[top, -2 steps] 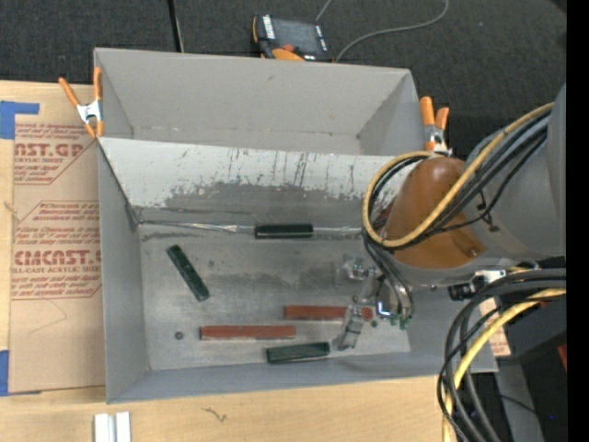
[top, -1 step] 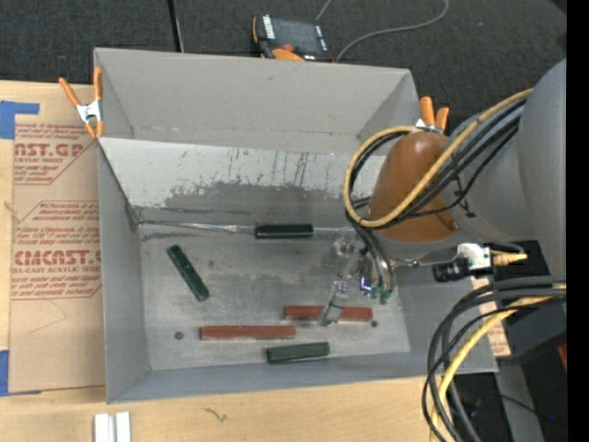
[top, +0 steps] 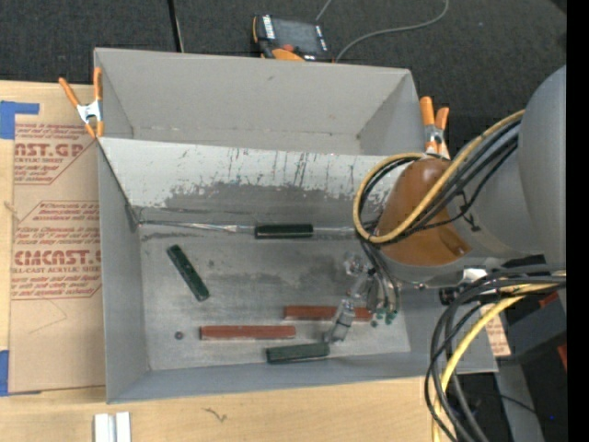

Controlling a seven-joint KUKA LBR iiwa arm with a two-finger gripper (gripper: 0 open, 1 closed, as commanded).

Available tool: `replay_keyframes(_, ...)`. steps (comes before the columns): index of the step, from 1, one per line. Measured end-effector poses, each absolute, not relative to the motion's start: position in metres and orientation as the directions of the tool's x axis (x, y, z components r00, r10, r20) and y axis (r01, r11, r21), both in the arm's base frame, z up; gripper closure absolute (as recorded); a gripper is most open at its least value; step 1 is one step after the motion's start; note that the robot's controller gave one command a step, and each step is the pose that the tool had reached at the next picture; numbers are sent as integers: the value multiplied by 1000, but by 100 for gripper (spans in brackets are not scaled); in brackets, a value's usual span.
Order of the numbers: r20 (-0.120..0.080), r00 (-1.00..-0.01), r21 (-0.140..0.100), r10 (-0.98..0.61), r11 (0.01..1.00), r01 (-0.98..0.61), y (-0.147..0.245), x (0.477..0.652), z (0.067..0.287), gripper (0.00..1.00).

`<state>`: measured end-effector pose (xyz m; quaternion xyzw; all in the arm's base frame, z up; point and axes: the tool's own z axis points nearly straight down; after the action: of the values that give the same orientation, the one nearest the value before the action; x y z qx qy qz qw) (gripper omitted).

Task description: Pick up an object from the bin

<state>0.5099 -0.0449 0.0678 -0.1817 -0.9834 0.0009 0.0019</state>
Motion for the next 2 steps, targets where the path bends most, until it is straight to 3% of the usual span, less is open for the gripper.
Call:
replay_keyframes(1,0,-934,-1,357,934,357,-45,510,67,0)
replay_keyframes(2,-1,-934,-1,356,934,356,-45,510,68,100)
